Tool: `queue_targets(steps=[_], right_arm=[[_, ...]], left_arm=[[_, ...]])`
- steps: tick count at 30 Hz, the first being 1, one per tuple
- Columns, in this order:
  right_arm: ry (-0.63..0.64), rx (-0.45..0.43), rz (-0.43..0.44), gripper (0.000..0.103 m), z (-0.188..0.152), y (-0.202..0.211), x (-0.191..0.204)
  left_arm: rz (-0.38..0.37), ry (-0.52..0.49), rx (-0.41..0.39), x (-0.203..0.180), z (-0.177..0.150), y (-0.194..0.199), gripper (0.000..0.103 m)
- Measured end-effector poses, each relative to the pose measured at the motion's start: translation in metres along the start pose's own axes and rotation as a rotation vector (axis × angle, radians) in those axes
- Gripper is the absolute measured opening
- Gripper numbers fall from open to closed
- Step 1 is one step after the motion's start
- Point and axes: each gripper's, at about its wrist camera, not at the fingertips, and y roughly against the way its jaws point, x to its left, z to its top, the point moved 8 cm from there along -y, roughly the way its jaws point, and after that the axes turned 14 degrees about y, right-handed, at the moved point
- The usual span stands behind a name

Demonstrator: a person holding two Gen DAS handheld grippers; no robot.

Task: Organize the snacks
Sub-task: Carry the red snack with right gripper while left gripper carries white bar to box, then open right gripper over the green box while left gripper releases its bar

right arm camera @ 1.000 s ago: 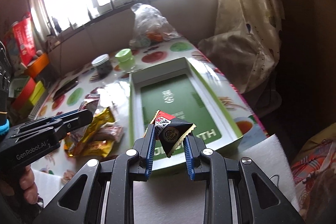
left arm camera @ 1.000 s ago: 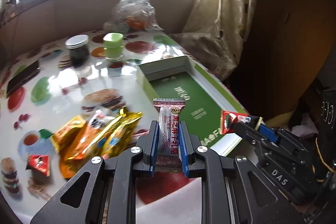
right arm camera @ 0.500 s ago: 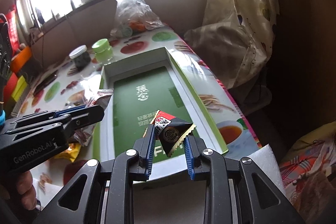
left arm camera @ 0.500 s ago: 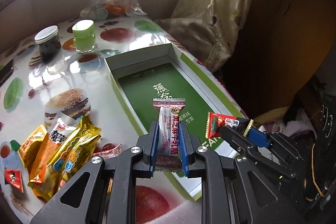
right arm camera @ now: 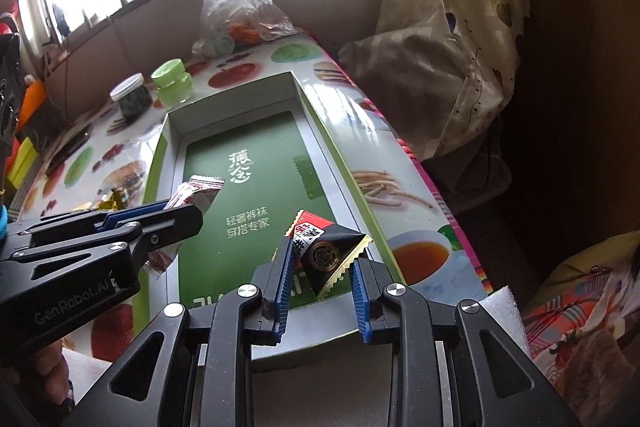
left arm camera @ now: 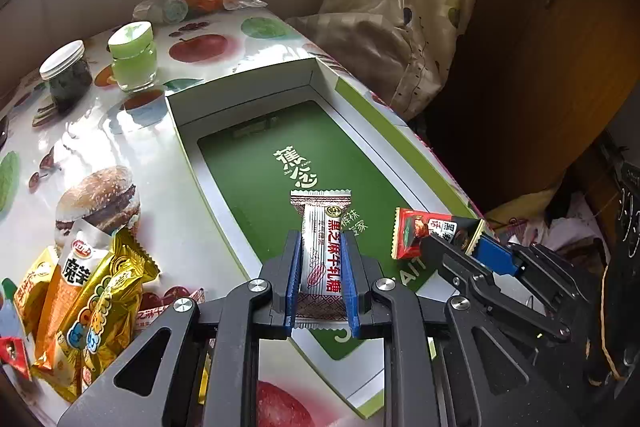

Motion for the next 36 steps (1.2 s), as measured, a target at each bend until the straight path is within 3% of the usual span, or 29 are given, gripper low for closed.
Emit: queue_targets(steps=[23,27,36], right_arm=[[0.047,-0.013,-0.045,0.048,0.002,0.008,0.003],[0.043,-0.014,-0.057,0.049,0.0,0.012,0.002],[0.029,-0.032,-0.091,0.049,0.001,0.027,0.002]], left_arm=[[0.01,0.003,0.032,0.003,-0.003,-0.01,0.023],[-0.005,0.004,0.016,0.0,-0.002,-0.002,0.04],[0.001,0.014,-0.018,0.004,-0.002,0.018,0.042]])
